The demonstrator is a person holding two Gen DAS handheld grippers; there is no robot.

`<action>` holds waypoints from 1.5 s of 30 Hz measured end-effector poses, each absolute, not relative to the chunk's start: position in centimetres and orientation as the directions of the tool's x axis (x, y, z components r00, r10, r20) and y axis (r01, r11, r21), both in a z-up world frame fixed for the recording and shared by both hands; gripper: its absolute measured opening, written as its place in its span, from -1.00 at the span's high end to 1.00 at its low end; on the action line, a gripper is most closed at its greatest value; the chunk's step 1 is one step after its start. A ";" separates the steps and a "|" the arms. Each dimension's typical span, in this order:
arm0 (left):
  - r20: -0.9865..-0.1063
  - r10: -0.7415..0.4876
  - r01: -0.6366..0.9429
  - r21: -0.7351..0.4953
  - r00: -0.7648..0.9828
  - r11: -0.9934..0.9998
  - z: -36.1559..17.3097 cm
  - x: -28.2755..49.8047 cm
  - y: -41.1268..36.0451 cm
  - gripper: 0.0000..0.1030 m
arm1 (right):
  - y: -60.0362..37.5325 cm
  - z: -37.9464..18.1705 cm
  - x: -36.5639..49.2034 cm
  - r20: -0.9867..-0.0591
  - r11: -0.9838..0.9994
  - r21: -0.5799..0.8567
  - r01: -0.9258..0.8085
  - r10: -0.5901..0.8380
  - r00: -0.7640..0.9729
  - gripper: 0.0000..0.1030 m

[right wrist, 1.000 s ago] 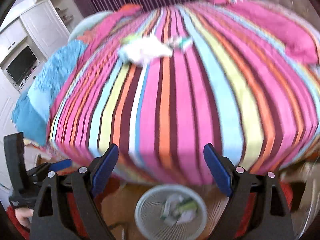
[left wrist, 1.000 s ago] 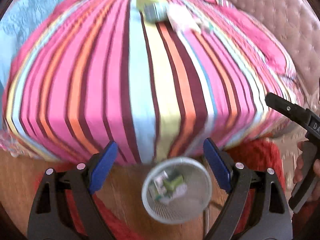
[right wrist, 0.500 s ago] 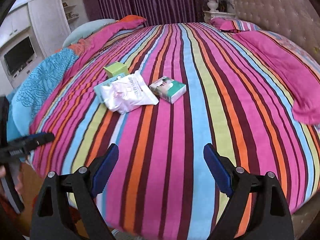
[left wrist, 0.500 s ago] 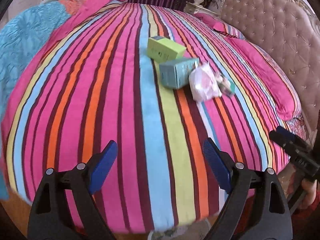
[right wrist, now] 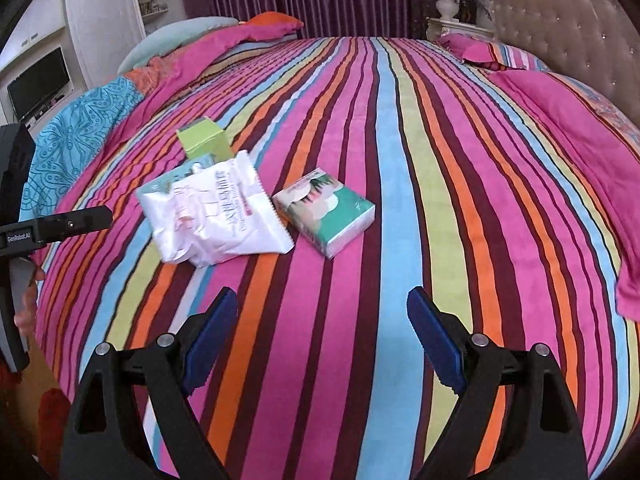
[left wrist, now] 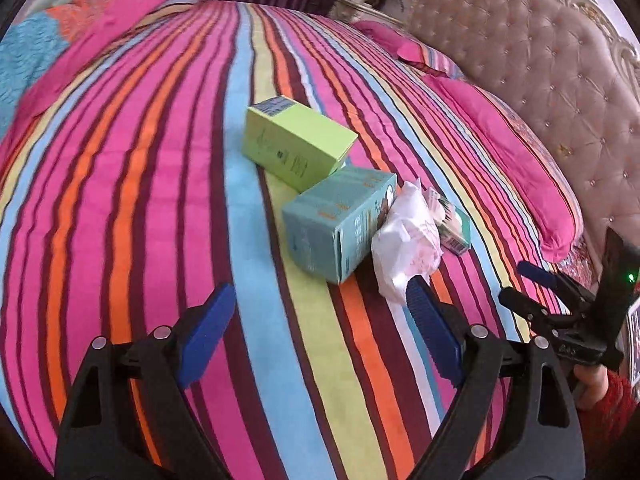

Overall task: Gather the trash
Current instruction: 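Move both open tools back over the bed toward the remaining items, then grasp the teal medicine box with the left tool while the right tool grasps the green tissue pack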

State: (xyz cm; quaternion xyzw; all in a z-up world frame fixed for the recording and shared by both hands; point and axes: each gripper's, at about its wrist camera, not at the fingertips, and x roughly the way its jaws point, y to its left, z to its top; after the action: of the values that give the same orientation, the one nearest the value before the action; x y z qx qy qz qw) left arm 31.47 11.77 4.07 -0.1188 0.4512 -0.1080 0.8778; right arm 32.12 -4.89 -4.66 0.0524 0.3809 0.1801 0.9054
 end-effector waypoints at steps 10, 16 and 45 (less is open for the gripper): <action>-0.767 -0.386 0.181 -0.342 0.512 0.922 2.8 36.5 12.2 -0.65 | -3.9 -4.9 35.6 -0.694 0.921 0.162 -0.353 0.361 0.623 -0.60; -0.790 -0.358 0.193 -0.301 0.497 0.934 1.8 38.4 11.6 -0.65 | -3.5 -5.3 37.4 -0.709 0.914 0.150 -0.378 0.366 0.603 -0.60; -0.827 -0.242 0.183 -0.170 0.508 0.968 0.4 40.0 5.7 0.01 | -2.2 -6.6 41.6 -0.759 0.916 0.145 -0.374 0.345 0.552 -0.27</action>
State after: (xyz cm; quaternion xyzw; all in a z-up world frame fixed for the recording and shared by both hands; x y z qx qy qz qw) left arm 40.02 5.68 0.40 -0.0304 0.4805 -0.1225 0.8678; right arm 41.55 -2.19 -6.58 -0.0168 0.4269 0.2041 0.8808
